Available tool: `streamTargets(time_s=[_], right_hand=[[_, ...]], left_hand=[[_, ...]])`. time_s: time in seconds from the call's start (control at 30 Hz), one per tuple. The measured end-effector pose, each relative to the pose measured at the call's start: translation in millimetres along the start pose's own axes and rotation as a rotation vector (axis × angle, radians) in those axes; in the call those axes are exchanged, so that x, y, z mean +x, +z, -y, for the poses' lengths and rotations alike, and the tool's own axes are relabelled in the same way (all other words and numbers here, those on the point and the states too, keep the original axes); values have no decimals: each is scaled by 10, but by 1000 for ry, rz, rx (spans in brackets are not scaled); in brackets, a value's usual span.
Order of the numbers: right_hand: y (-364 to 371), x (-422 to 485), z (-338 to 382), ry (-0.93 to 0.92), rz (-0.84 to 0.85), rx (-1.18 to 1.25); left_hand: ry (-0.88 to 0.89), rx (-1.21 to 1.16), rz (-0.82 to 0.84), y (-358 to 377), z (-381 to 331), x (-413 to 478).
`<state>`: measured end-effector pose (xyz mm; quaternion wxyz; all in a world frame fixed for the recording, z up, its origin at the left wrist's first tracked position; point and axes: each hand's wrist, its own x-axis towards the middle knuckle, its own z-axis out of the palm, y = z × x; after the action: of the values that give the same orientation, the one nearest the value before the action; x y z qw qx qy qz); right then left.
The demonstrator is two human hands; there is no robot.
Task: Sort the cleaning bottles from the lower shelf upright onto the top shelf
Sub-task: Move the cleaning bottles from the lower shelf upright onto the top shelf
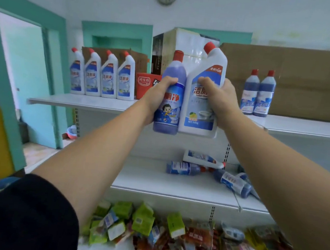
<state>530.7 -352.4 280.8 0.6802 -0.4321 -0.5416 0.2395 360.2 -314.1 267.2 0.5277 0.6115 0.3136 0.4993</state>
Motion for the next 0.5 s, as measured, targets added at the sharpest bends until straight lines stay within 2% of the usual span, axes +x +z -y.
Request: streamTargets(time_s=[0.5], right_hand=[[2448,652,-352,-86,157,131]], left_hand=[[175,155,-315,-2301,-143,486]])
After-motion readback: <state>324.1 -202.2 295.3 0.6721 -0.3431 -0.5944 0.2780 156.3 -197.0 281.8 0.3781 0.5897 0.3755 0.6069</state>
